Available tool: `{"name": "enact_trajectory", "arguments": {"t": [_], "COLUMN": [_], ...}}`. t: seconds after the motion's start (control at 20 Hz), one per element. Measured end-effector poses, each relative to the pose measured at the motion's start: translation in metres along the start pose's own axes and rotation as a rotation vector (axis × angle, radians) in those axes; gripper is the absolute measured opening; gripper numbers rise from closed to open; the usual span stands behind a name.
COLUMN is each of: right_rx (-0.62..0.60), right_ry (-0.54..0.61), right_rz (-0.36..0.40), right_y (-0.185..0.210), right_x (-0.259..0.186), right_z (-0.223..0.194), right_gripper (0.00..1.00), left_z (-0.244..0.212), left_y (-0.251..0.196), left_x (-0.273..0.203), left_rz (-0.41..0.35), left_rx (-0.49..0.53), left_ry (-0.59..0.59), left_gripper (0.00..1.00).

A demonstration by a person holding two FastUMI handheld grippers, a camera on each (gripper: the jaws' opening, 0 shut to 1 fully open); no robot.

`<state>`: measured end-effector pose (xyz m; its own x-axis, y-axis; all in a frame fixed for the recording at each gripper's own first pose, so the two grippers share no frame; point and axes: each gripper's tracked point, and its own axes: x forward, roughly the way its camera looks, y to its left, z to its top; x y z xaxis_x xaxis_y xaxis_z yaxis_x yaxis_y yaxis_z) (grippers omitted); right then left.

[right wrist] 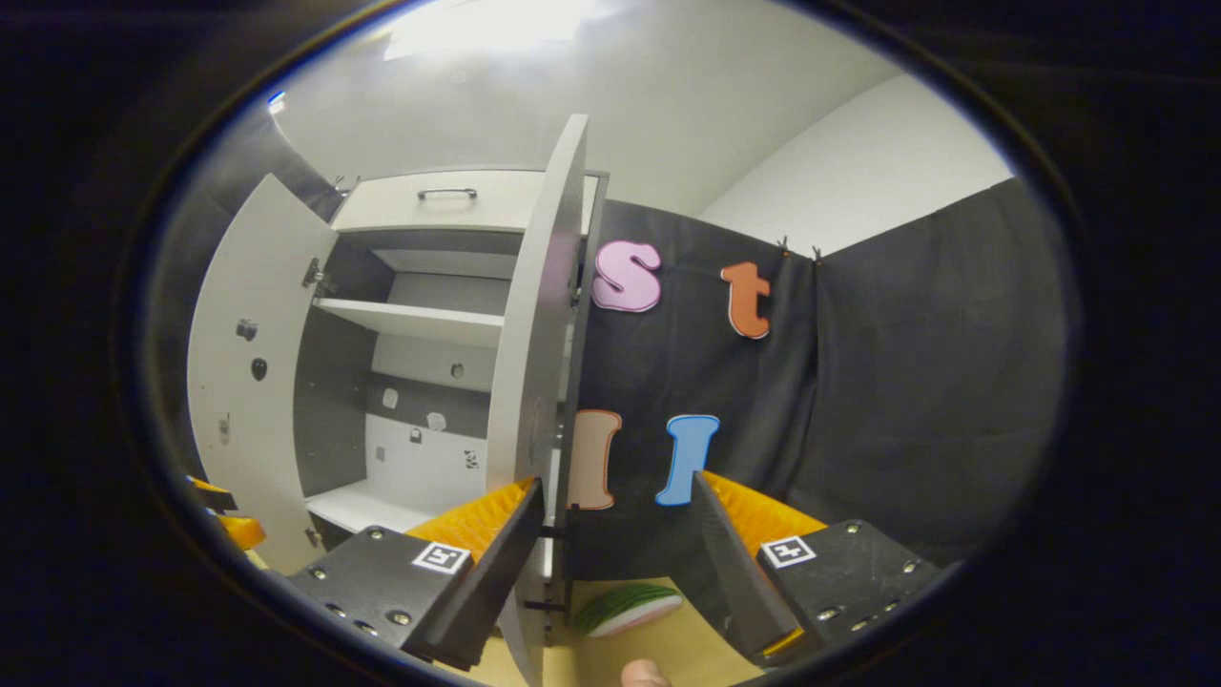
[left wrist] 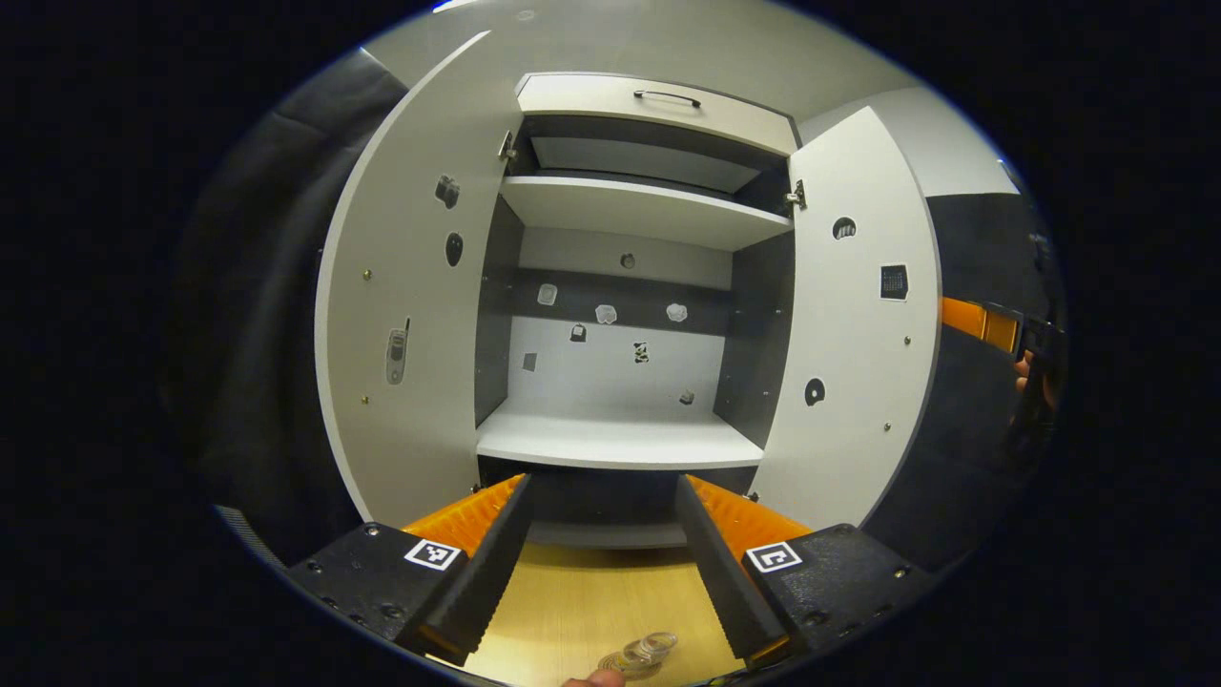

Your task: Grasp the bottle in the cabinet with the left hand and place it on the coaster, then close the right door with the right hand and the left door with the left hand.

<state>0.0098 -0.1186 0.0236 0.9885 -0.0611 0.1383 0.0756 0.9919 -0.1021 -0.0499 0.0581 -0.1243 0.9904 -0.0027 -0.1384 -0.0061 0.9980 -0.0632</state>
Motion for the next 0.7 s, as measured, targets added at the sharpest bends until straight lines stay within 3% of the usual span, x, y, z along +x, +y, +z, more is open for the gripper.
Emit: {"name": "enact_trajectory", "arguments": {"t": [0.25,0.7], "right_rx": [0.022,0.055], "right_ry": [-0.007,-0.001], "right_rz": [0.081,0.2], "right_y": [0.04,0.102], "right_x": [0.002,0.017], "right_z": [0.001,0.002], "right_gripper": [0.95,0.95], "left_z": [0.003,-0.003], "left_y": [0.022,0.085], "left_x": [-0.009,-0.039], "left_rz": [0.045,0.208], "left_rx": [0.001,-0.011], "left_ry": [-0.004,0.009], "left_gripper": [0.93,0.93]}}
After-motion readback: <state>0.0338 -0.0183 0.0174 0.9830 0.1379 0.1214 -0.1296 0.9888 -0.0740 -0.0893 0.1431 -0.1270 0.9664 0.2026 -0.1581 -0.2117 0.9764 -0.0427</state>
